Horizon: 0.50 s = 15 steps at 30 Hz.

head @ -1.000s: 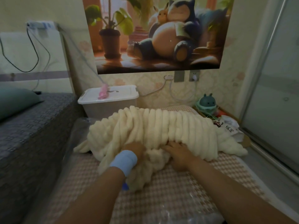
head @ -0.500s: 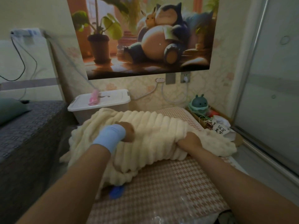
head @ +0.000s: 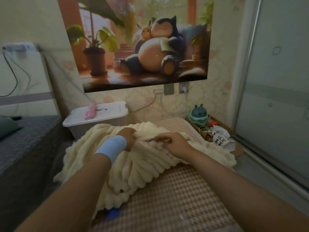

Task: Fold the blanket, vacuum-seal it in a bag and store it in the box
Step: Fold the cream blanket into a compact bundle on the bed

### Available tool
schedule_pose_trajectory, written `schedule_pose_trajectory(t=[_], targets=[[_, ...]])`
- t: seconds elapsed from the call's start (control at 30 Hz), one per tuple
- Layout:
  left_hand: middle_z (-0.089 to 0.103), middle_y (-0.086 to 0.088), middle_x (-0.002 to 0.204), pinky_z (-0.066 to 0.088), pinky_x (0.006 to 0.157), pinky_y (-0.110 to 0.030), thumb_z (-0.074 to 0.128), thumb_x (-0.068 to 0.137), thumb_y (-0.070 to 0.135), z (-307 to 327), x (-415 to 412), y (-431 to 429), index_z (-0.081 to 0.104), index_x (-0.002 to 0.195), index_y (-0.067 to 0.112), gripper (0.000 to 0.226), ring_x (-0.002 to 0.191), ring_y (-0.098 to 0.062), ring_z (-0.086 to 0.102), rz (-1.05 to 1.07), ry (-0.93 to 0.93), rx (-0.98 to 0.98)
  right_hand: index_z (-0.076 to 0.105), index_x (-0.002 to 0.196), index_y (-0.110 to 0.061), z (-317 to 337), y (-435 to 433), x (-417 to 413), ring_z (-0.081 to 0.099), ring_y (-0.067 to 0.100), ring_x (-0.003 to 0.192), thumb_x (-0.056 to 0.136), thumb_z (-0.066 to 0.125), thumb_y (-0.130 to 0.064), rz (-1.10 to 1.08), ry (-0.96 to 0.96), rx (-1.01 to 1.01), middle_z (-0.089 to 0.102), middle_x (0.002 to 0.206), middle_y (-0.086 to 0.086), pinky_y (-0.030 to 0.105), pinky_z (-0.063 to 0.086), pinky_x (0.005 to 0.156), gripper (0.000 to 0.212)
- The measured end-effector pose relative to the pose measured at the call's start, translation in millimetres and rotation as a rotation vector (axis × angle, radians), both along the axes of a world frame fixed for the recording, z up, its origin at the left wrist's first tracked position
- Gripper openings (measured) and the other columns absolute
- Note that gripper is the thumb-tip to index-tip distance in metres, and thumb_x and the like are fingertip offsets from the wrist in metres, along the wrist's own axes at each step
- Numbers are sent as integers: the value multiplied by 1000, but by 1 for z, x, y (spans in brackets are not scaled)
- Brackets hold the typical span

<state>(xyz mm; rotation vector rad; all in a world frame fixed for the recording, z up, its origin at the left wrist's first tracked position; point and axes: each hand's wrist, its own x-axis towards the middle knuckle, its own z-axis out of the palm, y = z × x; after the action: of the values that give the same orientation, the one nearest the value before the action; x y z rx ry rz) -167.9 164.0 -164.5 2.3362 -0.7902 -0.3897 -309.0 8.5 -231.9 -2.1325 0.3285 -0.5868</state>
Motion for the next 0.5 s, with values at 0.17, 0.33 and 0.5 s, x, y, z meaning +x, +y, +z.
schedule_pose_trajectory(t=[0.17, 0.33, 0.5], targets=[[53, -26, 127, 54, 81, -48, 38, 96, 3, 28, 46, -2, 53, 124, 0, 32, 108, -43, 56, 159, 53, -134, 21, 156, -30, 4, -47, 23, 26, 29, 145, 81, 72, -46, -231, 290, -153, 20, 161, 5, 42, 33, 111, 93], [60, -24, 119, 48, 90, -41, 48, 92, 22, 40, 82, -36, 62, 105, 4, 26, 104, -37, 58, 94, 172, -152, 53, 138, -30, -1, -87, 79, 58, 24, 122, 85, 58, -42, -233, 293, -245, 61, 135, 2, 39, 47, 102, 55], [50, -5, 128, 43, 87, -37, 66, 83, 44, 67, 146, -79, 44, 132, 21, 59, 104, -25, 49, -195, -177, 412, 61, 123, -9, 42, -148, 136, 61, 33, 109, 93, 48, -21, -428, 233, -277, 65, 122, 13, 39, 51, 90, 35]])
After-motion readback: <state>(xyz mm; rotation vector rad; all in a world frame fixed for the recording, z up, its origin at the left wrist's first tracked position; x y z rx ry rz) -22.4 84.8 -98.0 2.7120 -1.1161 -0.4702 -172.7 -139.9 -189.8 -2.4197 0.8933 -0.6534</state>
